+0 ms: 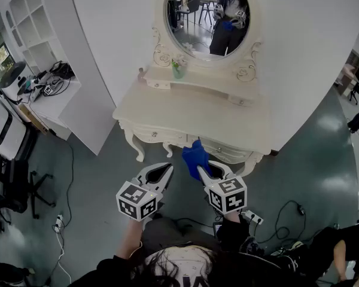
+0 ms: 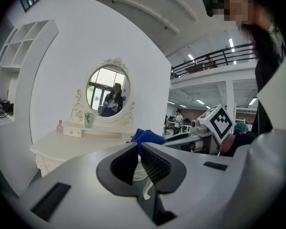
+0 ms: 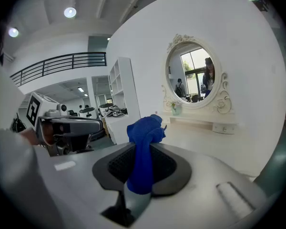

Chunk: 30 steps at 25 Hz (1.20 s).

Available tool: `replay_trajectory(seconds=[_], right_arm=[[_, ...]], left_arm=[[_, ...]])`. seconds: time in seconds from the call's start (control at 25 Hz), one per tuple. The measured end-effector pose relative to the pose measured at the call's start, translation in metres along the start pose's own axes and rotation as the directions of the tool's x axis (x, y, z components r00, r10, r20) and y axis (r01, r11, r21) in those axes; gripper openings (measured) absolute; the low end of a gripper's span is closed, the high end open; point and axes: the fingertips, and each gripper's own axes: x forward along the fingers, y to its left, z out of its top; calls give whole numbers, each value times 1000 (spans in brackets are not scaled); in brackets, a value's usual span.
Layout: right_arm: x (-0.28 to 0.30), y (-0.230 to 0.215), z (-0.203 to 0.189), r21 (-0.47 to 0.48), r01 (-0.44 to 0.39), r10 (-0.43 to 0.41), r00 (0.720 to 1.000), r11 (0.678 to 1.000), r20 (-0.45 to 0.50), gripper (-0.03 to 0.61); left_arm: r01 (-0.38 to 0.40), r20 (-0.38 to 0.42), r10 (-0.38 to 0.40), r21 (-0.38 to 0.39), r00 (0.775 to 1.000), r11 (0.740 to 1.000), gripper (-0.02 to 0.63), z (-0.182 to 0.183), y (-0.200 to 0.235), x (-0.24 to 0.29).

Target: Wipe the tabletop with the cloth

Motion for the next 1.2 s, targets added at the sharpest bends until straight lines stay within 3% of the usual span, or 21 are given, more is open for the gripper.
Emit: replay_trajectory(seconds=[0.76,1.2], right_arm=[[18,-12,-14,99,-35,34,999,994,18,87],[84,-45,4,125,30,-28,999,992,-16,87]], left_arm=[[-30,-56,30,-4,998,1000,0,-18,11,4],[44,-71,-45,-19,996,999,0,-6,81,54]])
